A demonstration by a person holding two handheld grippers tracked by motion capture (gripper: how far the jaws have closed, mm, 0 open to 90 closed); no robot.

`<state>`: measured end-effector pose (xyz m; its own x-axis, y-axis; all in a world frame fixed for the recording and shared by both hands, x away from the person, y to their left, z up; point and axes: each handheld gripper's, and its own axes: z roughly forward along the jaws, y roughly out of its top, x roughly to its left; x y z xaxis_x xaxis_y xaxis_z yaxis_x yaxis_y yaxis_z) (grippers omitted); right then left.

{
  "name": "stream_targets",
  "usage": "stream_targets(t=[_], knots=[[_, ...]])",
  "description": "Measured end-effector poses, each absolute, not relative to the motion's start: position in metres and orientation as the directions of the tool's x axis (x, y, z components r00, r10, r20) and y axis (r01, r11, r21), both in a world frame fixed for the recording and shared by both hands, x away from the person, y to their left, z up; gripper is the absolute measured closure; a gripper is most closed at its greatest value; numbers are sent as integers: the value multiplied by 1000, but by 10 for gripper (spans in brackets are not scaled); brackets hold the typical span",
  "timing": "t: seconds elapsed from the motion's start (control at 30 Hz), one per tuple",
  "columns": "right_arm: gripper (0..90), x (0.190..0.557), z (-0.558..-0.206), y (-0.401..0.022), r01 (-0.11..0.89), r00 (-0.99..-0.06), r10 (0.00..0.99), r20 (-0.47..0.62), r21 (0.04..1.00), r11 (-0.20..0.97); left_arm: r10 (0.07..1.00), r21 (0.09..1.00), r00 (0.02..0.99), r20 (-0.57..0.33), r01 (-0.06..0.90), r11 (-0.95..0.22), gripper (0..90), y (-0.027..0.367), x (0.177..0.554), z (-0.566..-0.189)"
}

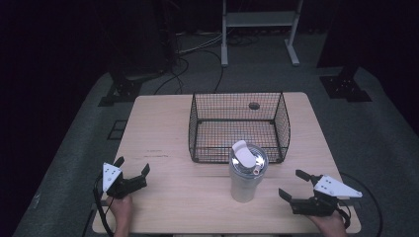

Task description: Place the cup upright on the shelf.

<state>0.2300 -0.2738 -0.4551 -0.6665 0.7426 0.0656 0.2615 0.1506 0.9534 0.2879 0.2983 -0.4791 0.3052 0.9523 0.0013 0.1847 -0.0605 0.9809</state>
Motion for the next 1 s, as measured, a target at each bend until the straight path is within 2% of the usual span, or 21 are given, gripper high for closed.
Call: stream_targets(t=[0.37, 0.57, 1.0], knots=[[55, 231, -459, -224, 239, -738, 671, 75, 958, 156, 952, 981, 305, -1, 184, -58, 0, 299, 288, -479], [17, 235, -461, -206, 238, -735, 675, 62, 956, 171, 952, 981, 306, -1, 183, -58, 0, 299, 288, -479], [6, 252, -466, -180, 245, -718, 691, 85, 960, 136, 952, 982, 306, -3, 182, -55, 0, 299, 288, -479]])
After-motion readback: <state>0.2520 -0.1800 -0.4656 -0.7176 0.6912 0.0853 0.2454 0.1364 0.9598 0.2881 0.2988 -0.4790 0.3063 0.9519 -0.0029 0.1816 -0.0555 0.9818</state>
